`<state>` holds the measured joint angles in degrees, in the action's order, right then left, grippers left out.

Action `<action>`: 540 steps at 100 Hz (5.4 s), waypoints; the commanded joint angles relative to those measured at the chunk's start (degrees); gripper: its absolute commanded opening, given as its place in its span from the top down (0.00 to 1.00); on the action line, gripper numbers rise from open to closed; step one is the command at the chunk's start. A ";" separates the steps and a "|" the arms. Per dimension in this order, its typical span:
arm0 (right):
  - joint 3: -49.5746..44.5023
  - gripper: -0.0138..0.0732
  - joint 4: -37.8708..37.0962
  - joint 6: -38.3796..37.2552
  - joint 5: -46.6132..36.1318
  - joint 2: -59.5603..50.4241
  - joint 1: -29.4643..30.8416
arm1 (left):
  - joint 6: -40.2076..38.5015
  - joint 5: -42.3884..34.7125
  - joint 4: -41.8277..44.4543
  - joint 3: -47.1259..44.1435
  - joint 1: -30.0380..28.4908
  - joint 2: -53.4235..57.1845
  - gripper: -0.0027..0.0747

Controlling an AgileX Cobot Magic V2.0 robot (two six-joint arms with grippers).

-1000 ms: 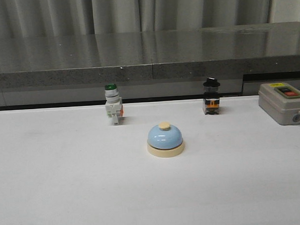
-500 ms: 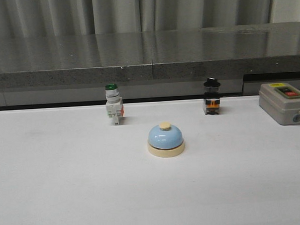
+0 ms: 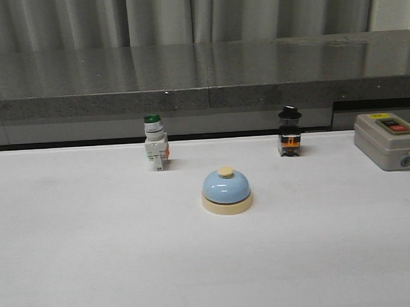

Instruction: Place and press bell with both arms

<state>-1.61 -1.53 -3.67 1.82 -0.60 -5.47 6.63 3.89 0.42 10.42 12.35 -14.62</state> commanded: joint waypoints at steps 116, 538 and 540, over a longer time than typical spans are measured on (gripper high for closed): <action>0.90 0.92 0.03 0.42 -5.05 -1.12 0.37 | -0.59 -6.40 0.45 -12.82 -6.51 16.56 0.99; 85.02 0.92 8.19 2.71 35.92 110.27 -25.01 | -0.59 -6.40 0.45 -12.82 -6.51 16.56 0.99; 85.02 0.92 8.19 2.71 35.92 110.27 -25.01 | -0.59 -6.40 0.45 -12.82 -6.51 16.56 0.99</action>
<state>81.65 6.39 -1.73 39.71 112.78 -30.46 6.63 2.12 0.82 0.00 6.02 0.24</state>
